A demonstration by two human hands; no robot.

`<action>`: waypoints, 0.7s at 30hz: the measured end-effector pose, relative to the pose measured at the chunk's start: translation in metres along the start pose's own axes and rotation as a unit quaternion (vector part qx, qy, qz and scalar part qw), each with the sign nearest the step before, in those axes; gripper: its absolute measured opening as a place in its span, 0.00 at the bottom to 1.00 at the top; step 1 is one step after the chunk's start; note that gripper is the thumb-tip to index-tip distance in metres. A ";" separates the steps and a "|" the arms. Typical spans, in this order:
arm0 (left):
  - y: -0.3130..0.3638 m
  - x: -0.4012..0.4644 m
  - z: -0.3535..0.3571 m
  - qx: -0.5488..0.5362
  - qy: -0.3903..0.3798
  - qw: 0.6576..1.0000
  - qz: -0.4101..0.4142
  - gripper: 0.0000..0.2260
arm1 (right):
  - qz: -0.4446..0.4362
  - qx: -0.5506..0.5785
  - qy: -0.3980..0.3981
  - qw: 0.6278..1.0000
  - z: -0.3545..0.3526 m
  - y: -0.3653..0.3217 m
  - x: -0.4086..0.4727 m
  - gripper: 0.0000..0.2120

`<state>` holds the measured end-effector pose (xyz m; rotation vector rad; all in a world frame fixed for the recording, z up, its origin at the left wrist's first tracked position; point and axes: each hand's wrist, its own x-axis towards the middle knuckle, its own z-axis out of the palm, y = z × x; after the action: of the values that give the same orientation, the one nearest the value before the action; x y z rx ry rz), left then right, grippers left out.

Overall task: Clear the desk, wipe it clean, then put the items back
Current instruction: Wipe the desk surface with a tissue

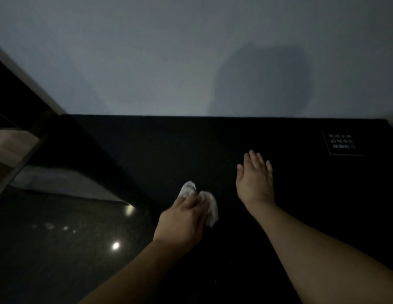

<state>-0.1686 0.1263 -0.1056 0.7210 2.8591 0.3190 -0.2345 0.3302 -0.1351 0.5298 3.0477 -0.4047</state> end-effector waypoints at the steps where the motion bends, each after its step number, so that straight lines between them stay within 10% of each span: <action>1: 0.003 -0.018 0.003 0.005 0.001 1.000 -0.004 0.18 | 0.001 -0.004 0.006 1.000 0.003 0.001 -0.001 0.25; 13: 0.016 -0.016 0.028 0.017 0.041 0.998 -0.041 0.16 | -0.113 0.030 0.076 0.990 -0.005 0.001 -0.035 0.21; 21: 0.032 -0.126 0.039 -0.030 0.023 0.999 0.035 0.17 | -0.079 0.020 -0.112 0.990 -0.016 -0.008 -0.112 0.18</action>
<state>-0.0359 0.0993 -0.1201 0.8136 2.8576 0.4342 -0.1309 0.2897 -0.1098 0.2262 2.8764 -0.4957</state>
